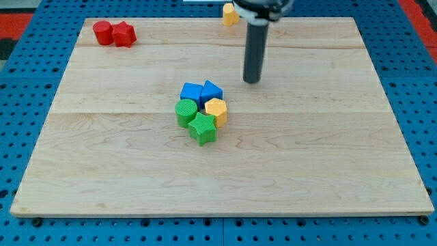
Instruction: Move the red star into the hexagon
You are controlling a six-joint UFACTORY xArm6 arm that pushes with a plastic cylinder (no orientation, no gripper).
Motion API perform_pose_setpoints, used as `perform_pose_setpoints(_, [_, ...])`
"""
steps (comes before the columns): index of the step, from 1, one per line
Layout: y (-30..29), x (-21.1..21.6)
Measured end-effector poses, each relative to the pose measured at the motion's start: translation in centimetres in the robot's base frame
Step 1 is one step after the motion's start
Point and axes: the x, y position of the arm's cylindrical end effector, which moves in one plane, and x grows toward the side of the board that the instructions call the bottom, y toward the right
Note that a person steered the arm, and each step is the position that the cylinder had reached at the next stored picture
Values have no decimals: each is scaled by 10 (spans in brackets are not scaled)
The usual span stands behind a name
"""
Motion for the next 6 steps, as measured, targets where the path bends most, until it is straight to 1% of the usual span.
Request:
perform_pose_setpoints(1, [-131,1])
perform_pose_setpoints(2, [-247,6])
perform_pose_setpoints(3, [-338,-50])
perform_pose_setpoints(4, [-299,-86])
perform_pose_setpoints(5, [-290,-102])
perform_pose_setpoints(6, [-323,-108])
